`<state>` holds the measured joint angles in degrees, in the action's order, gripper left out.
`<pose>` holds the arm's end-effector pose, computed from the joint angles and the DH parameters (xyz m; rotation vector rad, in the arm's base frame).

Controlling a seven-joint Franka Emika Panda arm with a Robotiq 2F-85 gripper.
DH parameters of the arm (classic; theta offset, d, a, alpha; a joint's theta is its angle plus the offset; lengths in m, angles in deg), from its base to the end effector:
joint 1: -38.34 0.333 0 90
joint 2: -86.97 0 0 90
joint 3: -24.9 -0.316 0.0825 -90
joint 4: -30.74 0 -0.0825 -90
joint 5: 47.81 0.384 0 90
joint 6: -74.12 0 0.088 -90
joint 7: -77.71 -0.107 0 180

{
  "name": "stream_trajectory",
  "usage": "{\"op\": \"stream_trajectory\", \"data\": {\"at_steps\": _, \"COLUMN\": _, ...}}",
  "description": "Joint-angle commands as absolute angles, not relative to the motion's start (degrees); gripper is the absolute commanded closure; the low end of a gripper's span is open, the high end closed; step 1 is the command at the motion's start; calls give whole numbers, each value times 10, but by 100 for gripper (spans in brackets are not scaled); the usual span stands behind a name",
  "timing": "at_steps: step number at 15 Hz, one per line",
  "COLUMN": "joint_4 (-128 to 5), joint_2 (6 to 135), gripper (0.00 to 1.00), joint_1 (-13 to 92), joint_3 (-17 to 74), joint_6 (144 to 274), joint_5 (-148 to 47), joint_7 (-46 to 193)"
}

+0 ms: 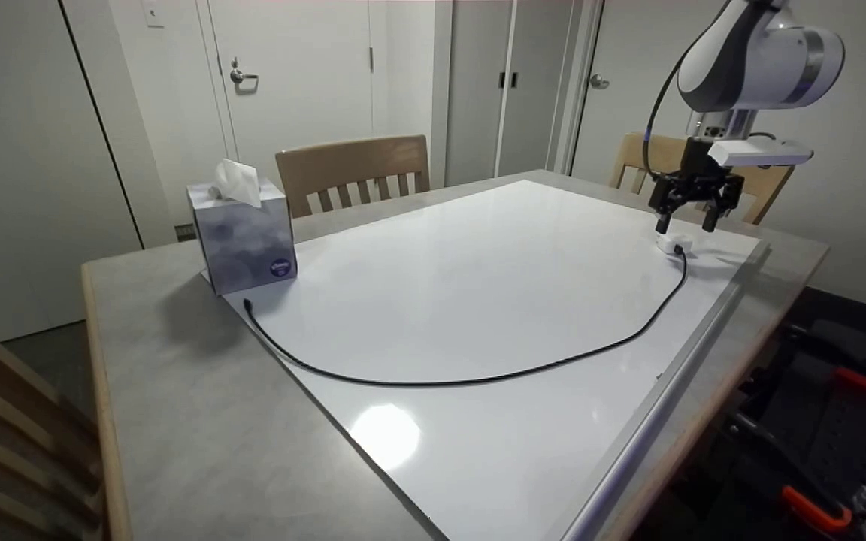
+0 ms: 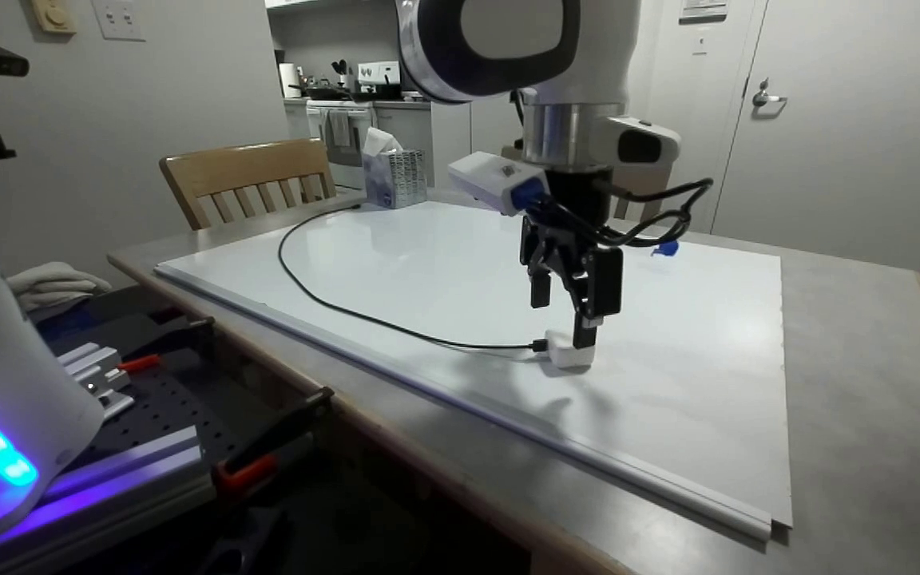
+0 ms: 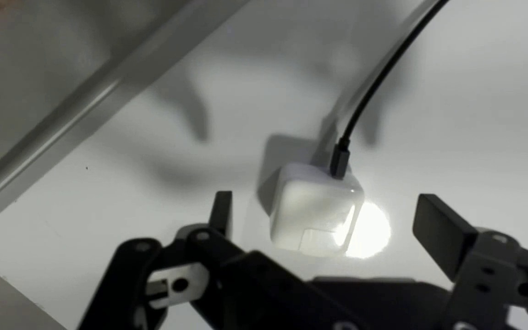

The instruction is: Put the charger in a circle

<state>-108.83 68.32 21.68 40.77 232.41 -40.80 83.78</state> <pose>0.4052 -0.2725 0.1797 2.9757 -0.8568 0.0052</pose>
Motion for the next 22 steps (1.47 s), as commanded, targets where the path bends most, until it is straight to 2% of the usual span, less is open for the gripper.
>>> {"op": "stream_trajectory", "data": {"at_steps": 1, "joint_4": -1101, "joint_2": 699, "gripper": 0, "joint_1": 204, "joint_3": 400, "joint_6": 2336, "joint_5": -401, "joint_7": 819}}
{"op": "stream_trajectory", "data": {"at_steps": 10, "joint_4": -1101, "joint_2": 683, "gripper": 0, "joint_1": 154, "joint_3": 364, "joint_6": 2384, "joint_5": -324, "joint_7": 844}}
{"op": "stream_trajectory", "data": {"at_steps": 22, "joint_4": -1079, "joint_2": 652, "gripper": 0, "joint_1": 99, "joint_3": 308, "joint_6": 2373, "joint_5": -235, "joint_7": 935}}
